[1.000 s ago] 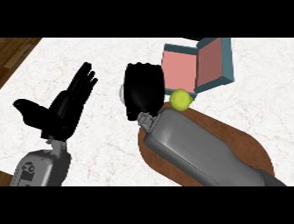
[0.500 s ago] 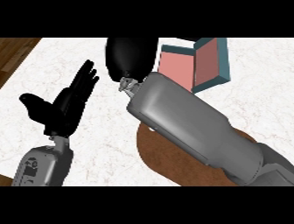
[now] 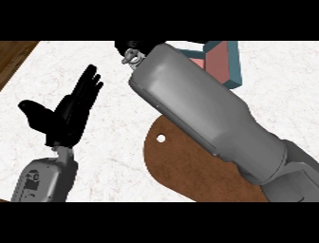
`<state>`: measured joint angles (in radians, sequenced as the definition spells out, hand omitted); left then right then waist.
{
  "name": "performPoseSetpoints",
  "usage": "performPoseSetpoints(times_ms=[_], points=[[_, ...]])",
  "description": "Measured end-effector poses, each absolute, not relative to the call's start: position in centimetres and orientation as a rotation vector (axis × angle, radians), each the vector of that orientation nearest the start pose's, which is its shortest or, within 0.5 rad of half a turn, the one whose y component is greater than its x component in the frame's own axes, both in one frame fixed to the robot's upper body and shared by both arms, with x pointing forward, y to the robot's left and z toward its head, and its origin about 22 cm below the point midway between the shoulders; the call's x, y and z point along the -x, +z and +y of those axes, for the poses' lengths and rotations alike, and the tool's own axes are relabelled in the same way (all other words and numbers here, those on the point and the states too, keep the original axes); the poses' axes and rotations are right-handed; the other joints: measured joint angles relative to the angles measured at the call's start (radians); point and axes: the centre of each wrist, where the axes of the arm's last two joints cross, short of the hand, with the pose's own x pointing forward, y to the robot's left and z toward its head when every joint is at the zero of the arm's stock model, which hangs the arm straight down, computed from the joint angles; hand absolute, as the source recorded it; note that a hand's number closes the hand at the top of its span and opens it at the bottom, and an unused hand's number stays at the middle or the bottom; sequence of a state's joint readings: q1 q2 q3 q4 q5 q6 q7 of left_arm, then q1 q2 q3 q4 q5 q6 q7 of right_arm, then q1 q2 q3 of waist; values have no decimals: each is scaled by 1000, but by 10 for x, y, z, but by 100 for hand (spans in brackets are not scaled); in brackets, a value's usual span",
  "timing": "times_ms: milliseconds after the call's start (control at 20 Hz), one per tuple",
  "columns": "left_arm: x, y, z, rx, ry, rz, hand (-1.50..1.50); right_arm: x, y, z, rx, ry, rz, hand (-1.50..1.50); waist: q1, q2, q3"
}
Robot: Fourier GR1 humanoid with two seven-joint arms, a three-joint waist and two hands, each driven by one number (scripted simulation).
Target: Pick the can from the cutting board and place it in the cardboard box
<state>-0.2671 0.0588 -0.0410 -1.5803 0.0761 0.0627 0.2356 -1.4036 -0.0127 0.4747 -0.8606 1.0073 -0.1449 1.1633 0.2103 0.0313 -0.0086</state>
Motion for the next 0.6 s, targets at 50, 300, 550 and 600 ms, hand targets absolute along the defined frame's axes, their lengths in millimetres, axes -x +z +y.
performPoseSetpoints(times_ms=[50,300,550,600], points=[[-296,70,201,79,-66,-1582,0,-376,252,42,1415,609,-1430,150,-4,0,0],[-297,71,210,59,-42,-1579,0,-392,245,36,1463,569,-1383,150,-32,1,2],[-296,67,213,49,-22,-1572,0,-408,237,31,1541,566,-1314,150,-54,1,2],[-296,66,213,49,-23,-1574,0,-411,234,29,1553,569,-1297,150,-55,2,2]])
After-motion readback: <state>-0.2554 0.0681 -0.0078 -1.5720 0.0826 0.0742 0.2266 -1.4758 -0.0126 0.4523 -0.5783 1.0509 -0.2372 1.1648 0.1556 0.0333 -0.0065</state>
